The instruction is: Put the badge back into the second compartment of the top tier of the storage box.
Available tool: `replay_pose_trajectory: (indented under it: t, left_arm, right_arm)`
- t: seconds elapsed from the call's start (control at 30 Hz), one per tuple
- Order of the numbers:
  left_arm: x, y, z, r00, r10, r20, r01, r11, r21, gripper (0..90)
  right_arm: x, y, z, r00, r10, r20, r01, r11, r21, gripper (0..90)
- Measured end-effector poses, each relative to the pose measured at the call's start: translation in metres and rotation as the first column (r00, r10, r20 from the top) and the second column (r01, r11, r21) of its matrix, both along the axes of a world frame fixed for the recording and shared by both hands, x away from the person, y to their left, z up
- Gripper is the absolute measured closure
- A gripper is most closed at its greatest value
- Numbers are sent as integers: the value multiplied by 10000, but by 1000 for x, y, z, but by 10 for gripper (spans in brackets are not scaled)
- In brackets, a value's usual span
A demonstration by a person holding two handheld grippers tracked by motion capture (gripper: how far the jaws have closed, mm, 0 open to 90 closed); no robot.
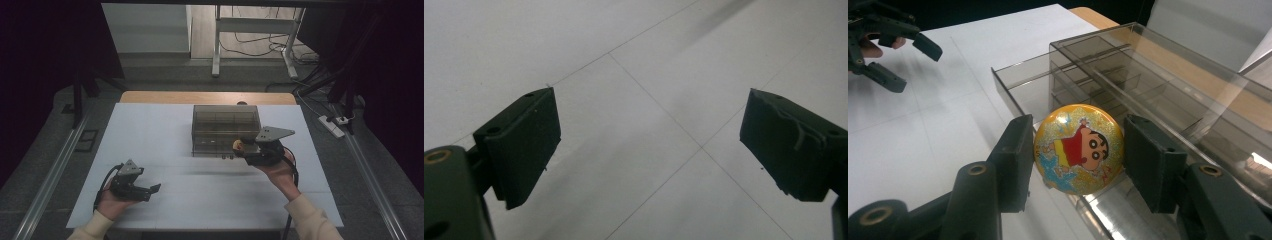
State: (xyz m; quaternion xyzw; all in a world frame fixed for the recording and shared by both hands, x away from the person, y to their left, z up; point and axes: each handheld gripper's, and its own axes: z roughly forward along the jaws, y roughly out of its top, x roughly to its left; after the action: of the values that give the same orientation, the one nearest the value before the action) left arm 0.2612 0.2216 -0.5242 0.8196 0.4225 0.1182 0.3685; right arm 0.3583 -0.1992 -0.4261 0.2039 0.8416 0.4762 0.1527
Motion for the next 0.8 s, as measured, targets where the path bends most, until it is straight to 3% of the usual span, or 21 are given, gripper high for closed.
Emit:
replay_pose_trajectory:
  t: [0.8]
  left_arm:
    - [0,0,1,10000,29,37,-29,10000,-30,97]
  right_arm:
    - [21,11,4,9996,-275,-48,275,9996,-11,462]
